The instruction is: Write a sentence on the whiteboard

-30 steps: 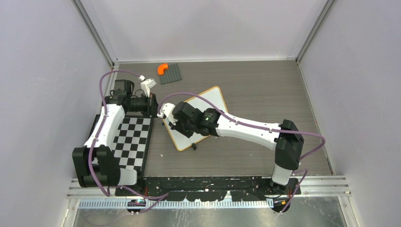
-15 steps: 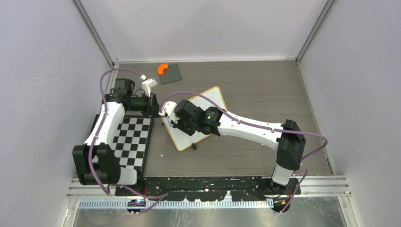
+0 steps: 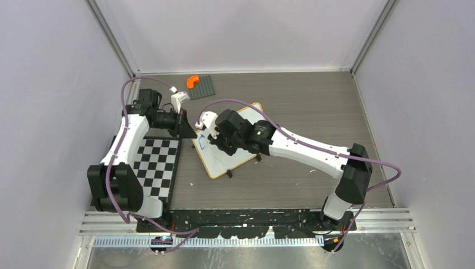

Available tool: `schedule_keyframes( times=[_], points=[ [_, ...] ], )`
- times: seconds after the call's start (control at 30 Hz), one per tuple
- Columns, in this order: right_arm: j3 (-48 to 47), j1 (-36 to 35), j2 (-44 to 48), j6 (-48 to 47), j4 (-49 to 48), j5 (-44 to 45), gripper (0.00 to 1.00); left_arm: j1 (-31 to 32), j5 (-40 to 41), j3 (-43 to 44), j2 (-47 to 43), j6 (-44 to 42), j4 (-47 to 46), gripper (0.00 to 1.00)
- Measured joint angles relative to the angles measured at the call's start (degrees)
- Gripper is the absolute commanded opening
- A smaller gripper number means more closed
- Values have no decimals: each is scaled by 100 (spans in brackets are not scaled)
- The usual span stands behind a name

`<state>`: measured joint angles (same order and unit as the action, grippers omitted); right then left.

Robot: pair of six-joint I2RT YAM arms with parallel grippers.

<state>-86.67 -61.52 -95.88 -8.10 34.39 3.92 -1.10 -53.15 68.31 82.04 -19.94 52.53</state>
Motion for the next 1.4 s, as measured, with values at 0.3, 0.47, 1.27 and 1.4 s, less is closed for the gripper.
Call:
schedule_keyframes(
  times=[0.3,0.47,1.27,1.4],
  points=[
    [20,409,166,179,-70,-492,0,310,72,363,186,-201,188,0],
    [140,459,179,236,-225,-601,0,326,87,363,197,-254,216,0],
    [450,448,177,352,-306,-662,0,337,107,363,197,-299,221,0],
    [450,448,177,354,-319,-632,0,337,107,363,197,-299,219,0]
  ],
)
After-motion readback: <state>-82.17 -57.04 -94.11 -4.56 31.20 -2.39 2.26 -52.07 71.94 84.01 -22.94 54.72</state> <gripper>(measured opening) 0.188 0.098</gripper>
